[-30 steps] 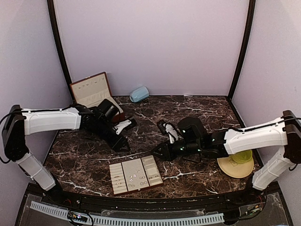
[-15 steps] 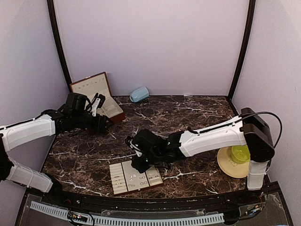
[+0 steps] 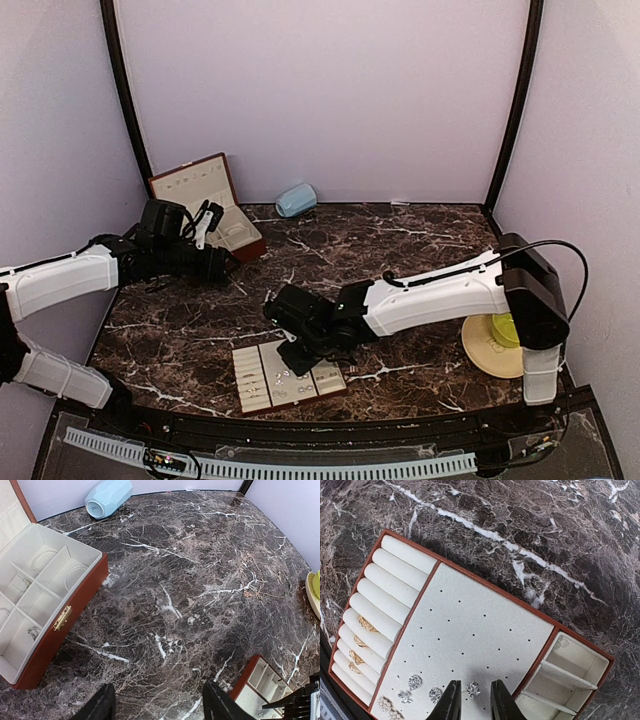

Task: Organize the mixed jewelry
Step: Pick up the earring from the earring holder.

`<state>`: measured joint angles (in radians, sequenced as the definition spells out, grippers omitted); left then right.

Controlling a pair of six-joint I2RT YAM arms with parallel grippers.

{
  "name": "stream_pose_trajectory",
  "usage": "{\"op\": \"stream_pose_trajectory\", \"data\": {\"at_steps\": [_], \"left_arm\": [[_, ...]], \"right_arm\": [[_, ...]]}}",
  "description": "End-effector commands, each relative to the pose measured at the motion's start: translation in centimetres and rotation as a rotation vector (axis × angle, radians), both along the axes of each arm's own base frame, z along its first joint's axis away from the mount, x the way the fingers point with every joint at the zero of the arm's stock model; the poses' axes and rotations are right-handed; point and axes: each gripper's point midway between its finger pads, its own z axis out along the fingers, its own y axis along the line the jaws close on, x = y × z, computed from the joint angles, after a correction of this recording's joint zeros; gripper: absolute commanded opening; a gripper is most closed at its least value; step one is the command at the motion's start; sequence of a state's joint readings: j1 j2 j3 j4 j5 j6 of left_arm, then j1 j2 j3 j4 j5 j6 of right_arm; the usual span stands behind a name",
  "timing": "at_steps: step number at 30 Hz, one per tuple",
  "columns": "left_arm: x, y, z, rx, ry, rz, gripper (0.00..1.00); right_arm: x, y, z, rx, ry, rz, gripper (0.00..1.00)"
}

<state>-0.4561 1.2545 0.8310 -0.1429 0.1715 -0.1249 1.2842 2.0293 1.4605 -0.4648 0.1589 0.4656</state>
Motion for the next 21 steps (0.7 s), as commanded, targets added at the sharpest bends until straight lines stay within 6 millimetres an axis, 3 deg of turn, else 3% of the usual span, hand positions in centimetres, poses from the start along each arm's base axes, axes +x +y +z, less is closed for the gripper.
{"op": "stream_pose_trajectory", "data": {"at_steps": [1,8,21], "left_arm": [[0.09,-0.11,0.78,-0.01,-0.027,-0.007,0.62],[0.31,-0.08,0.95,-0.007,-0.036,-0.003,0.62],[0.2,-0.41,0.59,-0.016,-0.02,-0.018,0.62]], "right_arm": [[-0.14,0.51,-0.18,-0.023,-0.019,0.006,0.22],[-0.05,0.71,-0.61,-0.049,-0.036,0.017,0.18],[0.05,0.61,-0.87,-0.086,-0.061,0.008,0.0]]}}
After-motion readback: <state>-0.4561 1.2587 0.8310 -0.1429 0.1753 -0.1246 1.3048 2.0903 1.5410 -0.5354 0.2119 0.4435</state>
